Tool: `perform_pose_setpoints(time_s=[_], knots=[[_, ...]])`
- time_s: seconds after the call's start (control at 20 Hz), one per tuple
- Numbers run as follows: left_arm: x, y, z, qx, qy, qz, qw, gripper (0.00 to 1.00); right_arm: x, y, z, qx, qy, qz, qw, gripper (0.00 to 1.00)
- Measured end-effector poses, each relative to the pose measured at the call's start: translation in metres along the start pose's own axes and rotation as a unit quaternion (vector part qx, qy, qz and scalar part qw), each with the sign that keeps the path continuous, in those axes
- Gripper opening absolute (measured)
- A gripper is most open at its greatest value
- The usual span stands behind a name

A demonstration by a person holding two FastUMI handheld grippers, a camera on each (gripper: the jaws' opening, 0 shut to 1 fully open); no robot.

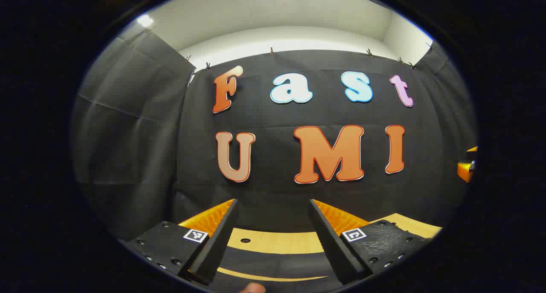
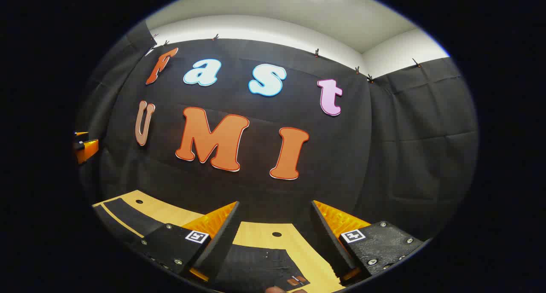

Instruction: Grasp the waist and the cuffs of the jeans and fold them to make the two legs overlap; first hold the waist and fold one-third of the jeans toward the cuffs, then hold the cuffs and fold the remaining one-third in the same direction to finish folding.

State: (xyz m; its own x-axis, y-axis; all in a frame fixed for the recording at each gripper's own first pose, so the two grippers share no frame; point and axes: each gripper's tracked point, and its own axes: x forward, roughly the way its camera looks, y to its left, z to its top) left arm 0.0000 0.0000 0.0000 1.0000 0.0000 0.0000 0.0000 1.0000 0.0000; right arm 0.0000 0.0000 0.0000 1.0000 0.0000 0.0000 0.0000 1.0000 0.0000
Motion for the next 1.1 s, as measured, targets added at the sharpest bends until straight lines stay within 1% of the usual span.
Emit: perform_pose_setpoints(time_s=[0.05, 0.1, 0.15, 0.2, 0.3, 0.35, 0.4, 0.45, 0.5, 0.55, 0.6, 0.65, 0.7, 0.75, 0.8, 0.85, 1.0, 1.1], knots=[[0.001, -0.002, -0.003, -0.002, 0.004, -0.01, 1.0, 0.98, -0.001, 0.006, -0.001, 0.003, 0.002, 0.001, 1.0, 0.96], [0.002, -0.003, -0.006, 0.003, 0.005, -0.017, 1.0, 1.0, -0.001, 0.014, -0.004, 0.007, 0.008, 0.002, 1.0, 0.97], [0.002, -0.004, -0.008, 0.011, 0.005, -0.019, 1.0, 0.99, -0.002, 0.022, -0.005, 0.01, 0.011, 0.006, 1.0, 0.97], [0.002, -0.006, -0.009, 0.02, 0.002, -0.02, 1.0, 1.0, -0.004, 0.029, -0.005, 0.014, 0.013, 0.007, 1.0, 0.96], [0.0, -0.014, -0.017, 0.04, 0.003, -0.022, 0.999, 0.99, -0.007, 0.042, -0.004, 0.019, 0.013, 0.013, 1.0, 0.96], [-0.001, -0.021, -0.021, 0.047, 0.003, -0.028, 0.999, 0.99, -0.007, 0.046, -0.004, 0.017, 0.013, 0.015, 1.0, 0.94], [-0.002, -0.025, -0.024, 0.05, 0.004, -0.032, 0.998, 0.98, -0.008, 0.051, -0.004, 0.017, 0.013, 0.016, 1.0, 0.96], [-0.002, -0.028, -0.025, 0.051, 0.003, -0.034, 0.998, 0.98, -0.011, 0.056, -0.005, 0.022, 0.014, 0.02, 0.999, 0.94], [-0.001, -0.028, -0.026, 0.052, 0.001, -0.033, 0.998, 1.0, -0.012, 0.062, -0.005, 0.031, 0.015, 0.027, 0.999, 0.96], [0.0, -0.027, -0.027, 0.054, -0.001, -0.033, 0.998, 1.0, -0.014, 0.069, -0.008, 0.037, 0.017, 0.034, 0.999, 0.96], [0.0, -0.025, -0.029, 0.055, 0.0, -0.028, 0.998, 1.0, -0.013, 0.072, -0.01, 0.04, 0.021, 0.038, 0.998, 0.96], [0.0, -0.02, -0.035, 0.057, 0.006, -0.019, 0.998, 0.98, -0.015, 0.073, -0.012, 0.041, 0.023, 0.04, 0.998, 0.96], [0.0, -0.018, -0.037, 0.056, 0.01, -0.015, 0.998, 1.0, -0.015, 0.074, -0.013, 0.043, 0.024, 0.044, 0.998, 0.96], [0.0, -0.017, -0.041, 0.057, 0.013, -0.012, 0.998, 0.98, -0.015, 0.075, -0.015, 0.044, 0.024, 0.048, 0.998, 0.96], [0.0, -0.011, -0.045, 0.06, 0.019, -0.005, 0.998, 0.98, -0.014, 0.075, -0.019, 0.044, 0.027, 0.047, 0.998, 0.96], [0.001, -0.005, -0.052, 0.062, 0.029, 0.002, 0.998, 1.0, -0.012, 0.075, -0.024, 0.044, 0.035, 0.048, 0.997, 0.96], [0.002, 0.021, -0.073, 0.053, 0.063, 0.024, 0.996, 1.0, -0.007, 0.066, -0.041, 0.039, 0.06, 0.037, 0.997, 0.97], [0.001, 0.041, -0.086, 0.051, 0.084, 0.038, 0.994, 0.98, -0.004, 0.06, -0.05, 0.036, 0.074, 0.029, 0.996, 0.97]])
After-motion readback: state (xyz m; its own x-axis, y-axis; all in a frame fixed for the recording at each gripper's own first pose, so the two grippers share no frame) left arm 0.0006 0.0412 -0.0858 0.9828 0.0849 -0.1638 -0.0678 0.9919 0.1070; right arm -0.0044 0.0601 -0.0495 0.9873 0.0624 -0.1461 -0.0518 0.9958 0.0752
